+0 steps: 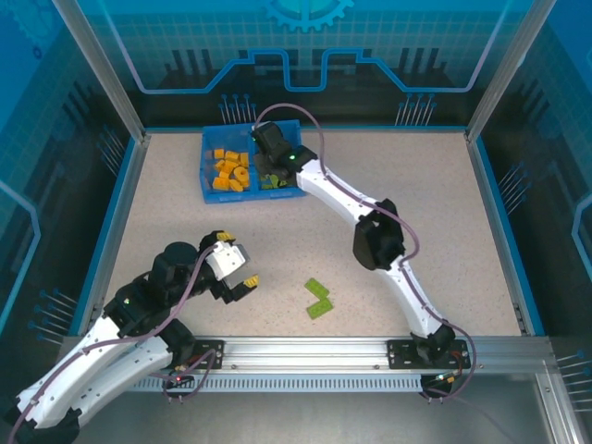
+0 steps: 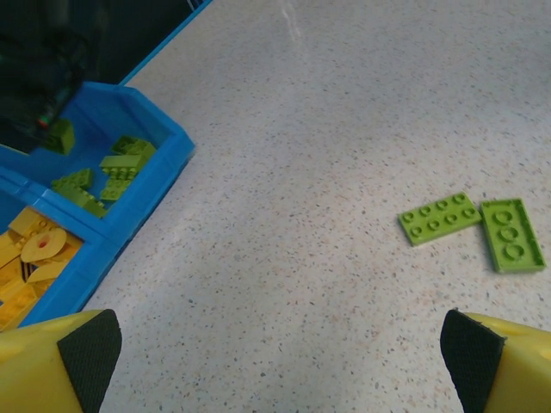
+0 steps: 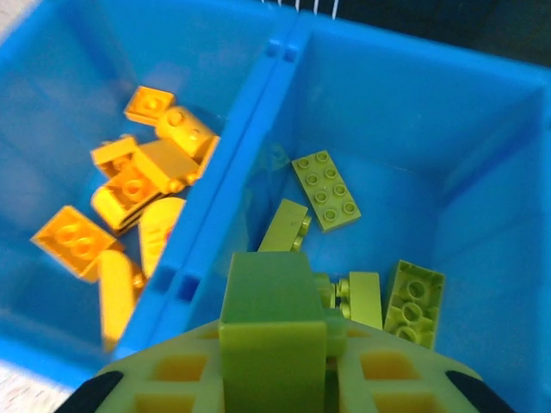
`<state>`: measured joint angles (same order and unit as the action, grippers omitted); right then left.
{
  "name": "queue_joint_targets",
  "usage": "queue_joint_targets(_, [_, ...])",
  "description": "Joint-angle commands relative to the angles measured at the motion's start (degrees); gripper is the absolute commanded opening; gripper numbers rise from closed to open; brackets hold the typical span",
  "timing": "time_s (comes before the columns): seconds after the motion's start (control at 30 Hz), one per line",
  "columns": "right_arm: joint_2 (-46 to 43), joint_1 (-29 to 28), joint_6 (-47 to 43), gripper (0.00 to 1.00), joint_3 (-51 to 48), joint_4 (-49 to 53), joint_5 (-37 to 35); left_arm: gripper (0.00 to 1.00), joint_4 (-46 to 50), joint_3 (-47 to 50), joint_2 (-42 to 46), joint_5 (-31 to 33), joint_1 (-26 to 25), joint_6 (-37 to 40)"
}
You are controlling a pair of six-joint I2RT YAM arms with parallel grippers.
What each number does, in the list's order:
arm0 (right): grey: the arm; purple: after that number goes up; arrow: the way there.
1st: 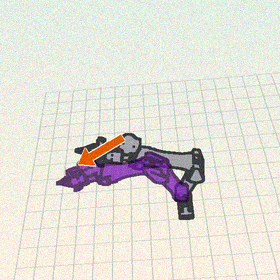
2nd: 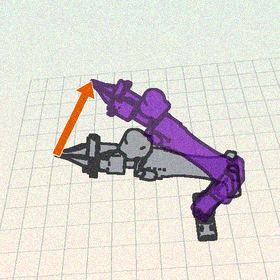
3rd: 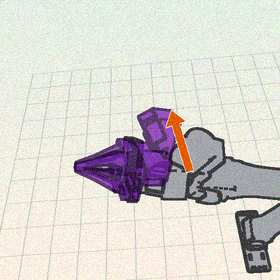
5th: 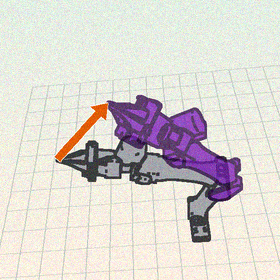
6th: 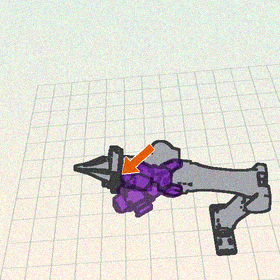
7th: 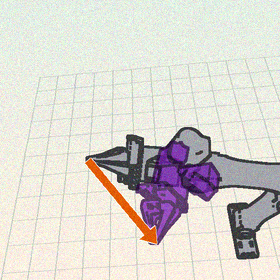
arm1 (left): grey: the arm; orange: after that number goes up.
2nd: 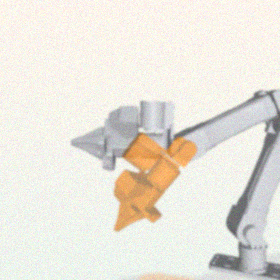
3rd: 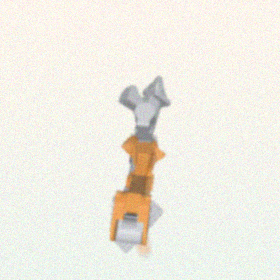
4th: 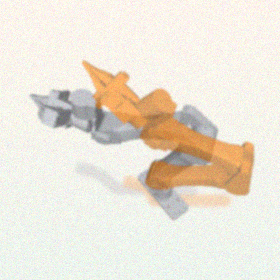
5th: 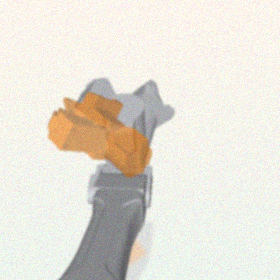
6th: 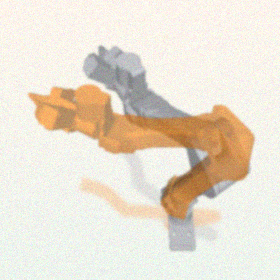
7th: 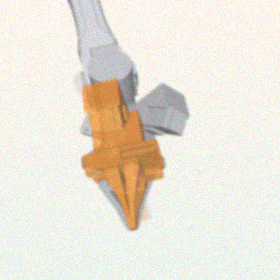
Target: Sort the legos into containers by color
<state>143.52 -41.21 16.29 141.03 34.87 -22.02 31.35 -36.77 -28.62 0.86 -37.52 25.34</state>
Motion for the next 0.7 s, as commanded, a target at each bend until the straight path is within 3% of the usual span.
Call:
queue_joint_targets(0.0, [6.9, 1.5, 1.8, 0.22, 10.6, 7.6, 1.4, 0.99, -2.6, 0.7, -0.1, 1.3, 0.9, -1.9])
queue_joint_targets(0.27, [8.4, 3.4, 2.5, 0.41, 14.1, 7.5, 9.7, 0.99, -3.2, 0.9, -0.4, 0.8, 1.9, -2.2])
queue_joint_targets(0.47, [1.5, 3.0, 0.8, 0.41, 11.2, 9.0, 9.5, 0.99, -3.2, 1.0, -0.6, -0.1, 2.6, -1.9])
queue_joint_targets(0.57, [-6.8, 3.0, 0.3, 0.38, 2.3, 8.9, 9.4, 0.99, -1.6, 1.0, -0.4, -2.1, 2.7, -0.2])
queue_joint_targets(0.67, [-20.4, 2.7, -1.2, 0.39, -16.4, 3.0, 11.2, 0.99, -1.1, 1.5, -0.1, -4.3, 2.7, 1.7])
